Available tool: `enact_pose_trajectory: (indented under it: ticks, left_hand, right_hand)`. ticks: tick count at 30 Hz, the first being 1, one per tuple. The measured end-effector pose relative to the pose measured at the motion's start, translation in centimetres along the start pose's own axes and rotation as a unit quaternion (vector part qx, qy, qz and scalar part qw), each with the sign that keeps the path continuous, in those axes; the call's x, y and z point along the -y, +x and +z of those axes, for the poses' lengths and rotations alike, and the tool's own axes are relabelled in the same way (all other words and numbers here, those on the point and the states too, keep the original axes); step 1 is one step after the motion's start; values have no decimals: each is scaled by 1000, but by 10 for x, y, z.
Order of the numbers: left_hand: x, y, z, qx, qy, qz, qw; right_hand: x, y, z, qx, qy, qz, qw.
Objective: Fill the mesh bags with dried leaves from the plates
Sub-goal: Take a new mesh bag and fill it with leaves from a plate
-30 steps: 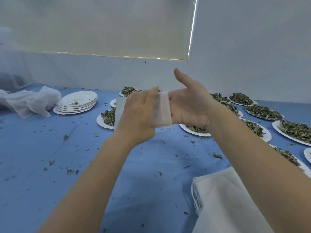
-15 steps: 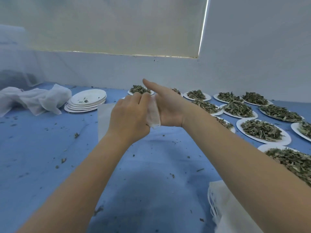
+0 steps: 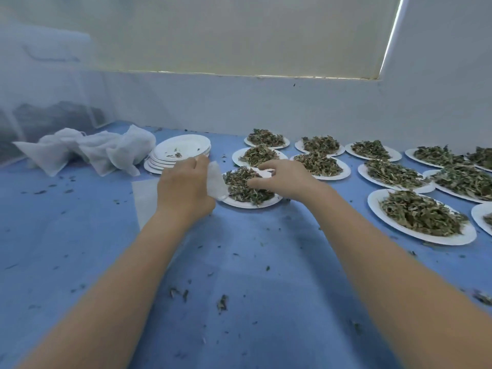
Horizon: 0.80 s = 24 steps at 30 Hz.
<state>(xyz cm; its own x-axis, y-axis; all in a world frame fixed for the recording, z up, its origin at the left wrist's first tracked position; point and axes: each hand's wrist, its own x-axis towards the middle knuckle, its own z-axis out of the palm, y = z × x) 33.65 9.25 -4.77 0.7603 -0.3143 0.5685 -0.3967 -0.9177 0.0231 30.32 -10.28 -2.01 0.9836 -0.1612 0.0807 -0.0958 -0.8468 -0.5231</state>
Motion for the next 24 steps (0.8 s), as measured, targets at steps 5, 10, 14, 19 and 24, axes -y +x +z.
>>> enact_pose_trajectory:
  ticks: [5,10,14,19,24]
  left_hand:
    - [3,8,20,8,-13,3,1000]
    - [2,9,29,19,-32,3,999]
    - [4,7,34,20,-58,-11,998]
    - [4,7,36,7,-80,-28,996]
    - [0,6,37,5,-90,-26,996]
  right_hand:
    - [-6,19,20,-4,-26,-15,1000]
    - [-4,20,24,-31,-27,-52,998]
    - [-6,21,27,-48,-55,-73,995]
    - [-9,22,28,-72,-50,-91,992]
    - [-14,25,8,-135,-8,-109,985]
